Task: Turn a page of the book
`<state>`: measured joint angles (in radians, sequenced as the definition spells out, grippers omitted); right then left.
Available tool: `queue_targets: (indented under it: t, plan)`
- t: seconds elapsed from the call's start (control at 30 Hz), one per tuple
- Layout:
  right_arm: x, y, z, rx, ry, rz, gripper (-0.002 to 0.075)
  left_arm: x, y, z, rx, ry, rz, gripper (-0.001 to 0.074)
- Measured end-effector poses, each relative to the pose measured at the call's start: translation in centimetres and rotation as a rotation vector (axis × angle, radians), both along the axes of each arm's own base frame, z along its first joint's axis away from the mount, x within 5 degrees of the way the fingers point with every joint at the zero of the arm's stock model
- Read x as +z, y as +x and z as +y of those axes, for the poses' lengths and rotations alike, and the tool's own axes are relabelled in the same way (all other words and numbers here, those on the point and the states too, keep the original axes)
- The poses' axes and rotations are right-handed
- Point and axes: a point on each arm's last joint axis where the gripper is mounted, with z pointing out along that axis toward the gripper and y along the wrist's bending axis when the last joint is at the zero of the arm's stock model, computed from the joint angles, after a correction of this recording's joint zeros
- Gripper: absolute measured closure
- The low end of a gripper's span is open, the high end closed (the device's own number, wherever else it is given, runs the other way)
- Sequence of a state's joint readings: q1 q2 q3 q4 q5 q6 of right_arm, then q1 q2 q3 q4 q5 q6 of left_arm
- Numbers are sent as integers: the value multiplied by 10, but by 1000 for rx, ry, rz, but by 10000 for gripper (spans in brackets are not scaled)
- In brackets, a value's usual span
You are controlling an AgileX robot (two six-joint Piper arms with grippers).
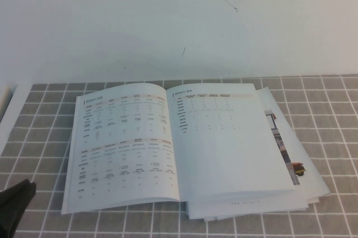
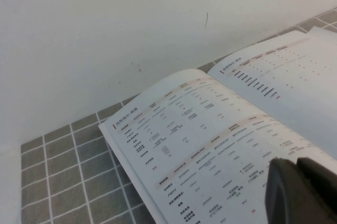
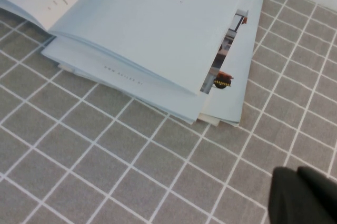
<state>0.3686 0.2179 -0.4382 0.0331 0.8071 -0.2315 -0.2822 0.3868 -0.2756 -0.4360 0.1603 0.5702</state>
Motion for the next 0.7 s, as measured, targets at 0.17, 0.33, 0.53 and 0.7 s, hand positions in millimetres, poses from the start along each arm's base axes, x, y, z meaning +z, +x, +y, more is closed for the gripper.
queue_targets:
  t: [0.17, 0.33, 0.53, 0.7]
  plan:
    - [0, 0, 0, 0, 0, 0, 727, 0, 0, 0, 0, -2, 1, 738]
    - [0, 0, 0, 0, 0, 0, 727, 0, 0, 0, 0, -2, 1, 738]
    - [0, 0, 0, 0, 0, 0, 727, 0, 0, 0, 0, -2, 0, 738]
    - [0, 0, 0, 0, 0, 0, 727, -14, -9, 11, 79, 67, -87, 738]
